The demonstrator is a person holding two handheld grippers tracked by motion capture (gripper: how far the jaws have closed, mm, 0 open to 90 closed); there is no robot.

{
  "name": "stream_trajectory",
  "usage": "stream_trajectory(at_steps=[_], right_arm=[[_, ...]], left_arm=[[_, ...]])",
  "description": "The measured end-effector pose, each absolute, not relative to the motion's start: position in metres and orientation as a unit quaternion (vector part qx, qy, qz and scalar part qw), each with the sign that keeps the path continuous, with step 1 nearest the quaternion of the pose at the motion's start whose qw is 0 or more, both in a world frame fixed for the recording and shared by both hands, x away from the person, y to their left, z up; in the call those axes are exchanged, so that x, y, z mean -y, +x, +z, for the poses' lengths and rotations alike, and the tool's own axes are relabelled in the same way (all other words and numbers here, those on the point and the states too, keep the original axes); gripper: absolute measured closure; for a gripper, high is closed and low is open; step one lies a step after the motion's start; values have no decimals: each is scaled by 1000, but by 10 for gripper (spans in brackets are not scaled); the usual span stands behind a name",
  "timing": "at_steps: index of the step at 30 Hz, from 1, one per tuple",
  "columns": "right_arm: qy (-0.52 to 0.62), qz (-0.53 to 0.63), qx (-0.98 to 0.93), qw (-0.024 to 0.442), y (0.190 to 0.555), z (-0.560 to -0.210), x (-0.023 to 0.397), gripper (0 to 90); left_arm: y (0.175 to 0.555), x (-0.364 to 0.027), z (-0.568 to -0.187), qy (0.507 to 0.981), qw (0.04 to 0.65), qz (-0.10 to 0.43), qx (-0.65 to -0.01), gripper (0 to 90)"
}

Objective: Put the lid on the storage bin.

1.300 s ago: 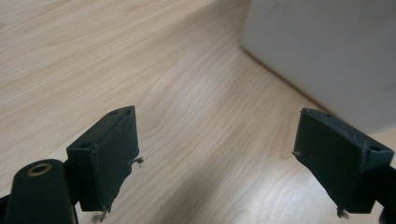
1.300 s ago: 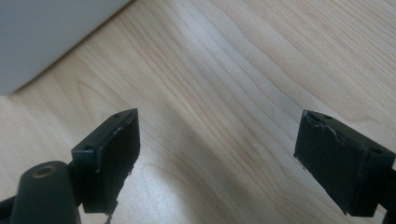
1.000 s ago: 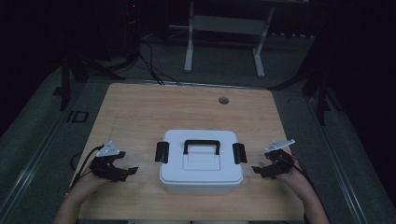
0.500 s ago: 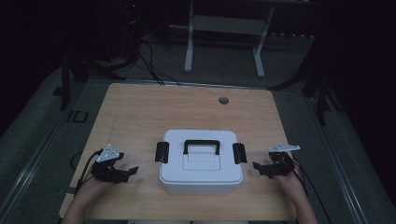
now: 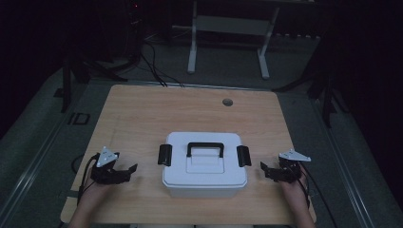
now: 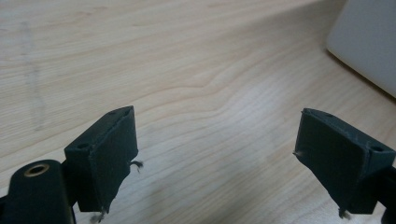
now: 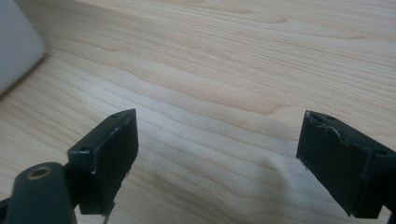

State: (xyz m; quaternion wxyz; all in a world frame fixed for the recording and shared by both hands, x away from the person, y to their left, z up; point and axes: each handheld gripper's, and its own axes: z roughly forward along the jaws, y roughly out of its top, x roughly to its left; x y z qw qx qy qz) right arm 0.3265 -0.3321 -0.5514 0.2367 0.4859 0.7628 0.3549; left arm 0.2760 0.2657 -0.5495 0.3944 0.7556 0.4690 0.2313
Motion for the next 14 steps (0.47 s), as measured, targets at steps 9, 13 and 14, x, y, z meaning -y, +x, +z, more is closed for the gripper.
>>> stream_trajectory(at_steps=[9, 13, 14], right_arm=[[481, 348, -765, 251, 325, -553, 329, 123], [483, 350, -764, 247, 326, -554, 331, 123], [483, 350, -764, 247, 326, -554, 331, 123]], left_arm=[[272, -267, -552, 727, 415, 267, -478, 118], [270, -271, -553, 721, 423, 258, -484, 118], [270, -271, -553, 721, 423, 258, -484, 118]])
